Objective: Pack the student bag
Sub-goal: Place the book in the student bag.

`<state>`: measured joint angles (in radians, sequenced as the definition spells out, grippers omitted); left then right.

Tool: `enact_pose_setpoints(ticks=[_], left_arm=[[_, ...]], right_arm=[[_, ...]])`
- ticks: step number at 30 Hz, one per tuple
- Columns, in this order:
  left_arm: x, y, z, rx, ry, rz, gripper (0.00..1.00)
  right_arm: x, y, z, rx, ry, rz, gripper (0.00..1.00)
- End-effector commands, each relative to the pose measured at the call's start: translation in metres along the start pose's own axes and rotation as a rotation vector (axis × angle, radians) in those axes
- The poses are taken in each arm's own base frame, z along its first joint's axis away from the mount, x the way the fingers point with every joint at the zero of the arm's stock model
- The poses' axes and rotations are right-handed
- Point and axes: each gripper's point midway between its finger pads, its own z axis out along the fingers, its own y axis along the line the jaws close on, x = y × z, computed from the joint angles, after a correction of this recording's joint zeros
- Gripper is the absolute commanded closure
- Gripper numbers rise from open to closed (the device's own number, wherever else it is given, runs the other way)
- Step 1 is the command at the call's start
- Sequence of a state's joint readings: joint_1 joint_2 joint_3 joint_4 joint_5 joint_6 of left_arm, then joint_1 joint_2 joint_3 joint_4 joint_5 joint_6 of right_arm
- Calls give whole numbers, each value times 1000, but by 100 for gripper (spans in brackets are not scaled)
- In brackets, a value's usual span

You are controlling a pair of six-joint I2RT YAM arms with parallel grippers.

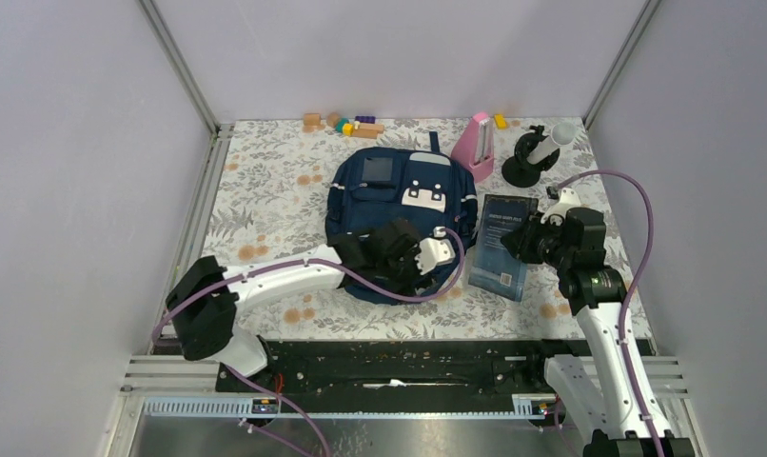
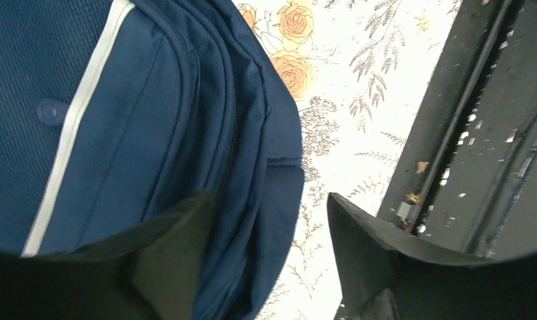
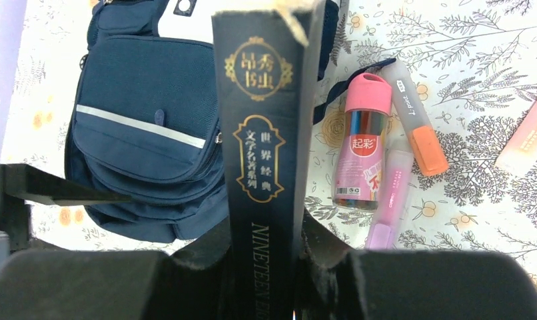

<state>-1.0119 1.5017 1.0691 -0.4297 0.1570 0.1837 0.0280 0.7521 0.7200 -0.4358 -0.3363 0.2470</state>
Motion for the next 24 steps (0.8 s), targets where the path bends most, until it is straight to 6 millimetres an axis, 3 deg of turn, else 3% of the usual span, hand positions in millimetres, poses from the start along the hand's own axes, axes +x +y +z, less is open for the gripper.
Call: enact_pose_setpoints(ticks=[1,10,16,24], left_arm=[[-28,14,1,-90,-31,72,39],[-11,19,18,-116,85,60,62],[2,22,27,-137,149,65,62],[5,10,24,-106,148,55,52]], right_arm=[[-26,19,-12,-77,-110,-29,100],[-24,25,-19,-94,-111,-13,100],[-27,29,-23,-109,-122,-5,100],[-24,28,-27,-98,-116,-16,100]])
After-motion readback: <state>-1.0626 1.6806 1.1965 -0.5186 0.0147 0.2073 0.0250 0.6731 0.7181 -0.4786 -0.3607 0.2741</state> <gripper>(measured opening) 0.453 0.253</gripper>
